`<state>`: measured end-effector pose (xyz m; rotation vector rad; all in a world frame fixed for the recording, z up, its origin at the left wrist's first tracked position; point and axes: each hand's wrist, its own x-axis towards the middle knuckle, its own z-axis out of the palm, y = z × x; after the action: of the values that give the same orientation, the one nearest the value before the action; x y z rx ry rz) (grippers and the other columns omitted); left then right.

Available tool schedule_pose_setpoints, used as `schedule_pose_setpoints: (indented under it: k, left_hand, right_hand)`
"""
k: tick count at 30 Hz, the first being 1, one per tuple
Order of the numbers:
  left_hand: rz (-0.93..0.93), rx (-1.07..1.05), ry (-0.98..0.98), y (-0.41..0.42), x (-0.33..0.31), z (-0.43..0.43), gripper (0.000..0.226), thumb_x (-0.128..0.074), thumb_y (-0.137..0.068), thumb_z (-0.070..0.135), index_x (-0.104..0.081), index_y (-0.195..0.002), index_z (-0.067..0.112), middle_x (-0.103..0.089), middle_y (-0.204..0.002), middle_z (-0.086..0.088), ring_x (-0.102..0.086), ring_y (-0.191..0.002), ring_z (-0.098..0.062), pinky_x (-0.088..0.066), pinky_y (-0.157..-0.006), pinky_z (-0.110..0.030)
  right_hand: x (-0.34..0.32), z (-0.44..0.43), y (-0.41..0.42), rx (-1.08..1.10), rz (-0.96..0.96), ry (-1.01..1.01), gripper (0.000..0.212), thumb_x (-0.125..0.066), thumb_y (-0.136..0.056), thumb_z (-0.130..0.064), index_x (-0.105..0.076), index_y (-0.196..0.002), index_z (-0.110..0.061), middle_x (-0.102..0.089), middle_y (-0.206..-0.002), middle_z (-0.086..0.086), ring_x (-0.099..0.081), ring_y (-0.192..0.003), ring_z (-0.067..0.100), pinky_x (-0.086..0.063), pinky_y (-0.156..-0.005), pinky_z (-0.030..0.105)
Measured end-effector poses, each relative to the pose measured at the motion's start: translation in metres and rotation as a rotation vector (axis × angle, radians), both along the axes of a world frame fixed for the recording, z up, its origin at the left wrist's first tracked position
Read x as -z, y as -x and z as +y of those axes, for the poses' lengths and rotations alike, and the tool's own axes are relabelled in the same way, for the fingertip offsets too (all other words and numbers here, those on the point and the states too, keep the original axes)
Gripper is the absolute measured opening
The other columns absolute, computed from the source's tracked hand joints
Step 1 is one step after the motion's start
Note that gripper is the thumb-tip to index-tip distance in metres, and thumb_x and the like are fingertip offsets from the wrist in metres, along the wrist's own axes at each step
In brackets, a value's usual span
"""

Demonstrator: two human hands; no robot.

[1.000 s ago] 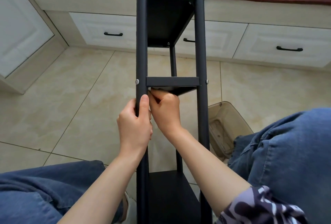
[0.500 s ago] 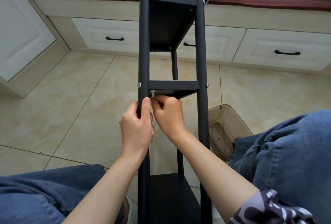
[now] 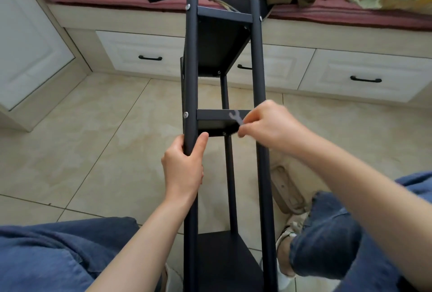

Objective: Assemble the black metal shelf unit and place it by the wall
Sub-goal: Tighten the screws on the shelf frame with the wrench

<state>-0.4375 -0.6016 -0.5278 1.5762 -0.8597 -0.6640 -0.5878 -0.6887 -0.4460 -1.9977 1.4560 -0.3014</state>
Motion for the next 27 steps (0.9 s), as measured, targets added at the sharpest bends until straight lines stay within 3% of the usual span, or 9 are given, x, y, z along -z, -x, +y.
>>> schedule_pose_setpoints:
  k: [5, 9, 13, 15, 17, 22, 27]
  left_hand:
    - [0.022, 0.01, -0.008, -0.001, 0.0, 0.005, 0.034, -0.067, -0.095, 0.035, -0.055, -0.078, 0.008, -0.046, -0.054, -0.008, -0.042, -0.038, -0.016, -0.036, -0.038, -0.027]
    - [0.029, 0.015, 0.0, -0.001, 0.002, 0.006, 0.037, -0.064, -0.097, 0.033, -0.05, -0.074, 0.008, -0.044, -0.054, -0.007, -0.041, -0.038, -0.017, -0.034, -0.038, -0.027]
    - [0.026, 0.02, 0.009, 0.0, 0.001, 0.005, 0.036, -0.063, -0.097, 0.032, -0.049, -0.073, 0.009, -0.044, -0.052, -0.001, -0.041, -0.038, -0.016, -0.034, -0.038, -0.027]
    - [0.021, 0.029, 0.012, 0.001, 0.002, 0.004, 0.036, -0.063, -0.097, 0.032, -0.05, -0.074, 0.008, -0.043, -0.051, -0.001, -0.041, -0.039, -0.017, -0.033, -0.038, -0.027]
    - [0.007, 0.036, 0.01, 0.0, 0.001, 0.003, 0.035, -0.063, -0.097, 0.033, -0.051, -0.075, 0.009, -0.044, -0.053, 0.0, -0.041, -0.039, -0.017, -0.034, -0.04, -0.028]
    - [-0.079, 0.018, 0.001, -0.015, 0.004, -0.001, 0.031, -0.06, -0.099, 0.039, -0.053, -0.074, 0.023, -0.048, -0.061, 0.002, -0.042, -0.053, -0.019, -0.037, -0.049, -0.039]
    - [-0.066, 0.009, 0.005, -0.027, 0.0, -0.008, 0.033, -0.053, -0.102, 0.034, -0.047, -0.081, 0.009, -0.044, -0.068, -0.008, -0.038, -0.053, -0.022, -0.035, -0.044, -0.034]
  right_hand:
    - [-0.024, -0.041, 0.014, 0.069, -0.079, -0.003, 0.011, -0.072, -0.088, -0.028, -0.079, -0.09, -0.019, -0.066, -0.083, -0.007, -0.051, -0.067, 0.004, -0.036, -0.052, 0.017]
    - [-0.023, -0.065, 0.024, 0.126, -0.221, -0.121, 0.016, -0.074, -0.086, -0.032, -0.078, -0.096, -0.02, -0.063, -0.102, -0.006, -0.054, -0.094, 0.011, -0.043, -0.072, 0.025]
    - [-0.023, -0.075, 0.03, 0.096, -0.514, -0.343, 0.014, -0.07, -0.089, -0.028, -0.078, -0.097, -0.019, -0.066, -0.121, 0.0, -0.058, -0.114, 0.021, -0.05, -0.091, 0.034]
    - [-0.022, -0.079, 0.027, 0.114, -0.69, -0.419, 0.014, -0.066, -0.093, -0.025, -0.078, -0.094, -0.018, -0.065, -0.119, 0.003, -0.063, -0.108, 0.022, -0.054, -0.093, 0.038]
    - [-0.022, -0.081, 0.022, 0.149, -0.804, -0.419, 0.015, -0.065, -0.094, -0.023, -0.077, -0.096, -0.015, -0.058, -0.102, 0.005, -0.061, -0.09, 0.019, -0.056, -0.083, 0.034]
    - [-0.029, -0.079, 0.012, 0.105, -0.846, -0.318, 0.017, -0.067, -0.093, -0.025, -0.078, -0.099, -0.014, -0.05, -0.08, 0.0, -0.049, -0.079, 0.019, -0.049, -0.071, 0.033]
    - [-0.046, -0.075, -0.001, -0.018, -0.939, -0.305, 0.015, -0.067, -0.093, -0.026, -0.078, -0.096, -0.017, -0.046, -0.08, 0.0, -0.047, -0.072, 0.017, -0.045, -0.069, 0.035]
